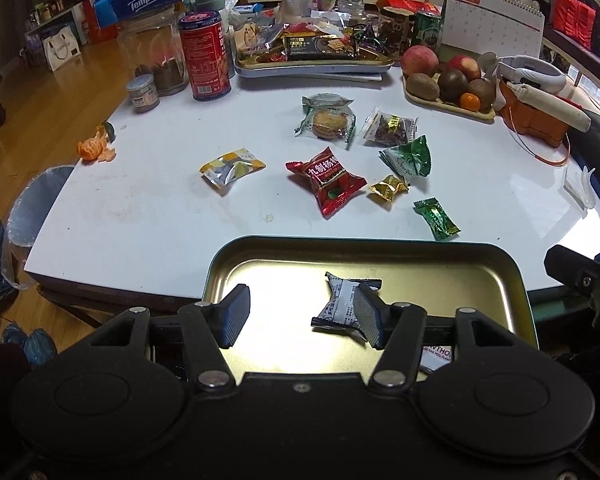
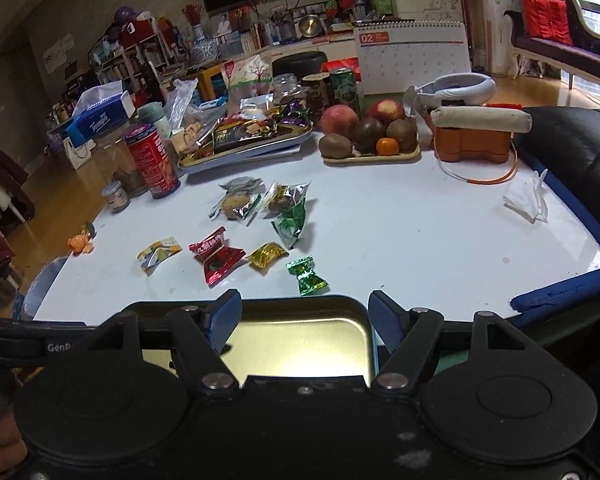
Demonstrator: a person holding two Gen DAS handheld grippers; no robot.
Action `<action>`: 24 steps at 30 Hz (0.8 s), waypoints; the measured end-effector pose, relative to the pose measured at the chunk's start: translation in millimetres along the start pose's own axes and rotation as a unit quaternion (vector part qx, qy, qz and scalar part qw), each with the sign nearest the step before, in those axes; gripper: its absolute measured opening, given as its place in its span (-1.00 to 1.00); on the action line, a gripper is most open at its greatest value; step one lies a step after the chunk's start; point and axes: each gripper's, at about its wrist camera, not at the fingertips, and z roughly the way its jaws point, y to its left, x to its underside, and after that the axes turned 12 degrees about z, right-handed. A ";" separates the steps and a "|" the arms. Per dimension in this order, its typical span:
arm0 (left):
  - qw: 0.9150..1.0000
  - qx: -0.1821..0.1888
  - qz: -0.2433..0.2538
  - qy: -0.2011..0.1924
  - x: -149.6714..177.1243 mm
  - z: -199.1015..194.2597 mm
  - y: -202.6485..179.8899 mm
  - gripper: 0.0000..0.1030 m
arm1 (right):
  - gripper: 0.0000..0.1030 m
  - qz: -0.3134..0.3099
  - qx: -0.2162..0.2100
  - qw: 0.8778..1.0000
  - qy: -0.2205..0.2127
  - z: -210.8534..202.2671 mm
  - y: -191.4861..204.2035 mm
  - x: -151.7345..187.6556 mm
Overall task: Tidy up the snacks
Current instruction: 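Move both open tools back toward the remaining snack packets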
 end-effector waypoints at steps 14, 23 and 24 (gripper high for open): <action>0.999 -0.015 -0.001 -0.049 0.7 -15.4 -4.9 0.31 | 0.42 -0.060 0.016 0.998 -0.013 5.8 16.1 -2.5; 0.999 -0.009 -0.008 -0.045 -3.8 -14.8 -2.1 0.39 | 0.42 -0.034 0.033 0.998 -0.041 3.8 25.5 -8.6; 0.999 -0.012 -0.006 -0.044 -4.7 -13.8 -2.2 0.39 | 0.42 -0.029 0.038 0.998 -0.046 3.2 25.8 -10.3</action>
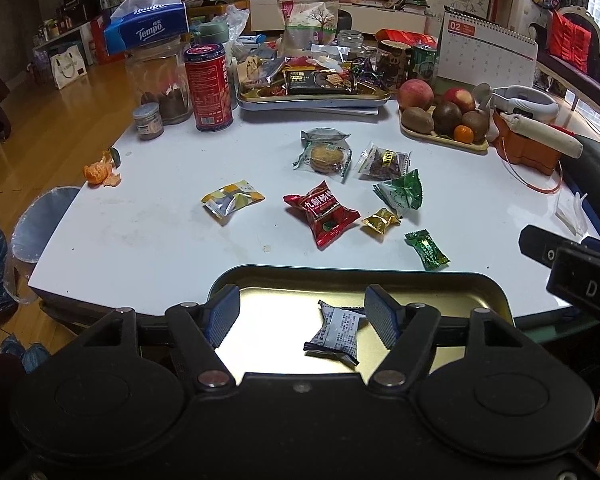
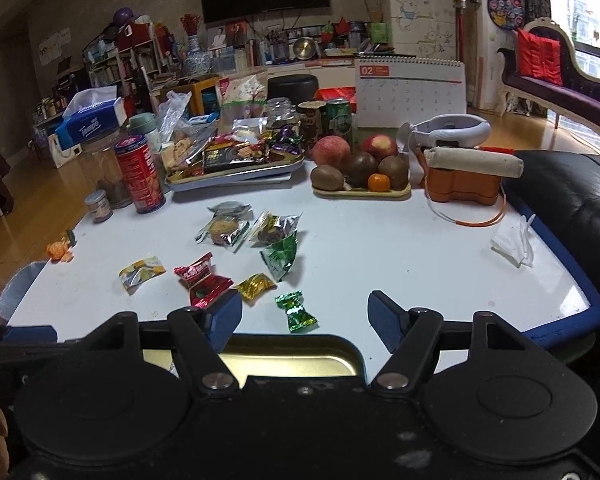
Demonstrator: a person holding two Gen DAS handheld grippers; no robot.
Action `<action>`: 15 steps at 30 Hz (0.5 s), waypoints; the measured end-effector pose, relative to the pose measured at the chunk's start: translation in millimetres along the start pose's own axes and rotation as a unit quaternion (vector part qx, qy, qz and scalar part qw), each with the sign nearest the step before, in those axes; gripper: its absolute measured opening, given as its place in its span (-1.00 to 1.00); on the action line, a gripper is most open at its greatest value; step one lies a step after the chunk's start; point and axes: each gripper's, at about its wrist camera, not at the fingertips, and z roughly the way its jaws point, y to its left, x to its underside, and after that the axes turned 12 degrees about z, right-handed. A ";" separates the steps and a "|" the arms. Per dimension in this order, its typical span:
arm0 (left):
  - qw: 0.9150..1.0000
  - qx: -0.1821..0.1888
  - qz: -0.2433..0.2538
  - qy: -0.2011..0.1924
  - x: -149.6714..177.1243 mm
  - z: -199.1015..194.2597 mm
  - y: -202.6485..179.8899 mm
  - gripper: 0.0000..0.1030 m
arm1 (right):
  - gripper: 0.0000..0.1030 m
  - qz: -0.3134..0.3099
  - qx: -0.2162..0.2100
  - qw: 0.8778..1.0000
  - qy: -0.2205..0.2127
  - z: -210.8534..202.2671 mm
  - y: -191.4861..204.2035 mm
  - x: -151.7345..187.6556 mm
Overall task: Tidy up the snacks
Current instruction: 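Move both open tools back toward the remaining snack packets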
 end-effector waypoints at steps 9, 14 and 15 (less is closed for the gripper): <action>1.000 -0.009 -0.013 0.013 -29.1 10.4 13.2 0.38 | 0.42 -0.035 -0.020 0.999 0.028 16.8 8.9 -35.0; 1.000 -0.021 -0.021 -0.001 -63.1 14.9 27.4 0.38 | 0.42 -0.026 -0.039 0.998 0.037 34.8 12.7 -69.6; 1.000 -0.022 -0.021 -0.003 -70.3 17.0 29.9 0.38 | 0.42 -0.023 -0.041 0.998 0.039 39.0 12.8 -76.7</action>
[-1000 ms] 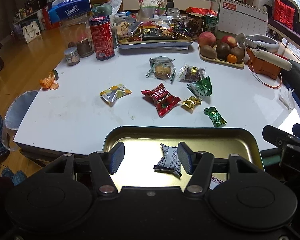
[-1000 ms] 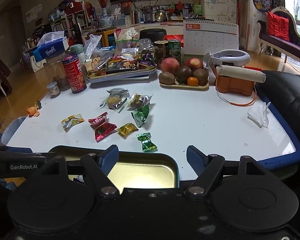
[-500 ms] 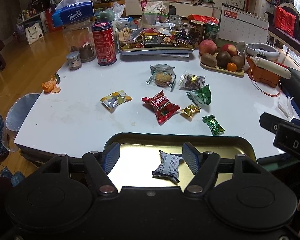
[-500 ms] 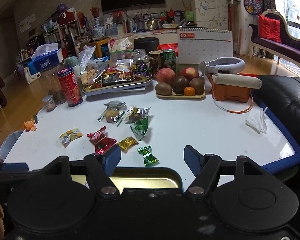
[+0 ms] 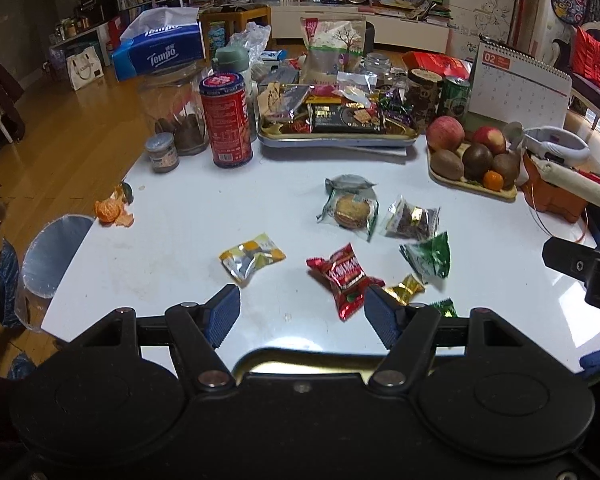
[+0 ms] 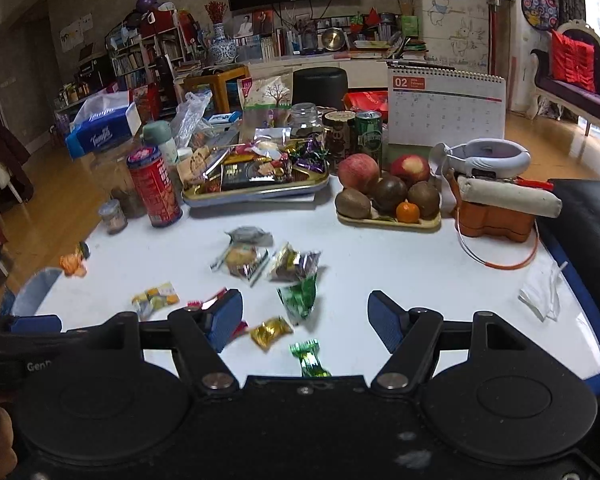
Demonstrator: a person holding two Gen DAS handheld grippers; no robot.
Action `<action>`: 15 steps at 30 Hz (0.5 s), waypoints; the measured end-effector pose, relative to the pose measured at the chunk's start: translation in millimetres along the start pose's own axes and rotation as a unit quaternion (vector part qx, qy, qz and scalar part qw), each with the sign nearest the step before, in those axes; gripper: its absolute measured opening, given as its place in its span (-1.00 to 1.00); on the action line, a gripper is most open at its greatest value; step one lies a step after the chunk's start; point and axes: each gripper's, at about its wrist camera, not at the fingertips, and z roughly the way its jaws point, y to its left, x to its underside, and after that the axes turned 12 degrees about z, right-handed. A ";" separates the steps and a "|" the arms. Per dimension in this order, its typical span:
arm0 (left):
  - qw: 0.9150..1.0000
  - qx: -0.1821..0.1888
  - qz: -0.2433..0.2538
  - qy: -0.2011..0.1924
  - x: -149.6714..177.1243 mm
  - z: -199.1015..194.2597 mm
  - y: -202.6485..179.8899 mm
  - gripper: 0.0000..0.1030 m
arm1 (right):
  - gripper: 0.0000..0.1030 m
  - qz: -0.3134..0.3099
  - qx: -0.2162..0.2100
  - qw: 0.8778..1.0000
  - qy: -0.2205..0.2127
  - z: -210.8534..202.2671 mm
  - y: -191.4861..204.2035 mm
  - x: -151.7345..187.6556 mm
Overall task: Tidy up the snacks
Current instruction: 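Move both open tools back toward the remaining snack packets, then grasp the brown packet with yellow label with the right gripper while the left tool approaches the yellow-and-silver packet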
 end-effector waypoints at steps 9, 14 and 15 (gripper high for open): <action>1.000 -0.020 -0.010 -0.017 -67.1 31.6 22.2 0.38 | 0.42 0.049 -0.009 0.998 0.042 48.6 -6.9 -72.4; 1.000 -0.016 -0.020 -0.011 -90.3 58.2 31.2 0.38 | 0.42 0.055 -0.007 0.996 0.072 82.8 -7.6 -94.4; 1.000 -0.020 -0.022 -0.008 -93.7 64.5 33.1 0.38 | 0.42 0.056 -0.007 0.995 0.081 89.9 -7.4 -96.5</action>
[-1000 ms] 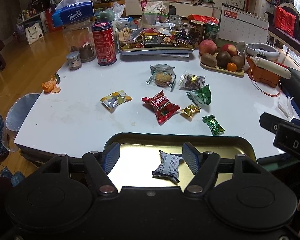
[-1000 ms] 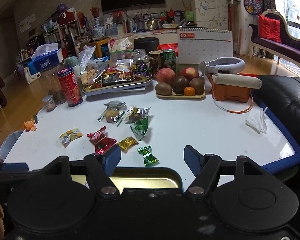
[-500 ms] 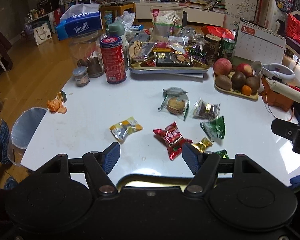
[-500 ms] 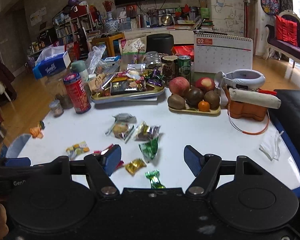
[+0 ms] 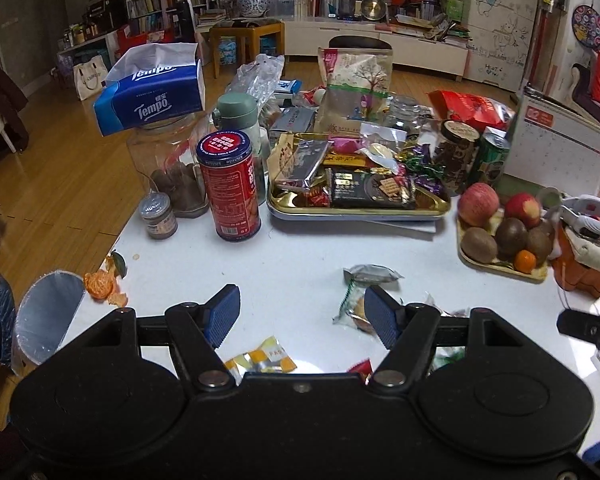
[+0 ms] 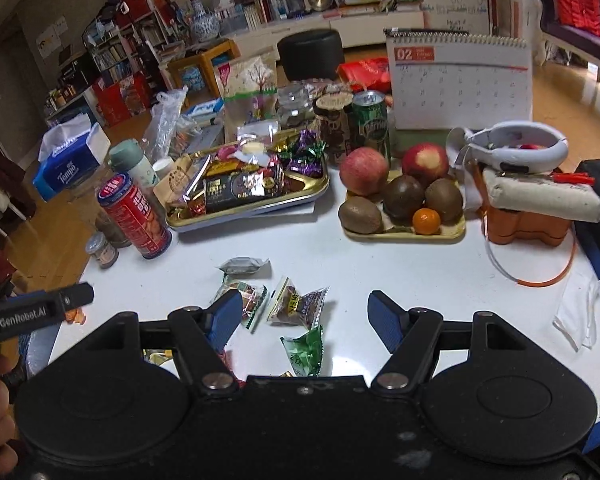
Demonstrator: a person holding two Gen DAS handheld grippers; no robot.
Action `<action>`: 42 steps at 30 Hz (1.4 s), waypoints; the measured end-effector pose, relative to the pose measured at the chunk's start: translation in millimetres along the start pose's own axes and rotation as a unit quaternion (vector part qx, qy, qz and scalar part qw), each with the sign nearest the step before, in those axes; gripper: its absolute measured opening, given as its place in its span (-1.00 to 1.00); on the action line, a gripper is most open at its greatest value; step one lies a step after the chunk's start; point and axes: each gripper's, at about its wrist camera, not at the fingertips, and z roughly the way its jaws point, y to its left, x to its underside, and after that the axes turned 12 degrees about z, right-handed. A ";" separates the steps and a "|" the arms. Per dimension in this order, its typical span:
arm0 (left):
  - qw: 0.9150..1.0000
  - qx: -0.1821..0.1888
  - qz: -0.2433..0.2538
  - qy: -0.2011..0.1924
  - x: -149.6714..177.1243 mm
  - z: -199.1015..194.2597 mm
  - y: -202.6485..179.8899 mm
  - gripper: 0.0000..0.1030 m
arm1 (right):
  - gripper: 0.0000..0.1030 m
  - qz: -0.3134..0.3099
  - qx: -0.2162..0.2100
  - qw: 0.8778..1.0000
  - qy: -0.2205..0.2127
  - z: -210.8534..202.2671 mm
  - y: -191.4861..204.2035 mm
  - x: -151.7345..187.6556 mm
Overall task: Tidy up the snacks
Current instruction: 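Grasp the brown packet with yellow label with the right gripper while the left tool approaches the yellow-and-silver packet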
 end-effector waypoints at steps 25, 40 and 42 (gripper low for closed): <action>0.993 0.021 -0.036 0.110 10.9 96.9 29.8 0.35 | 0.30 0.061 0.039 0.991 0.110 174.5 -1.8 -11.5; 0.989 0.043 -0.042 0.136 16.5 106.0 35.2 0.34 | -0.06 0.025 0.068 0.988 0.139 215.3 12.2 0.5; 0.989 0.044 -0.043 0.134 15.3 105.7 34.8 0.34 | -0.05 0.048 0.081 0.987 0.133 214.4 0.5 -4.8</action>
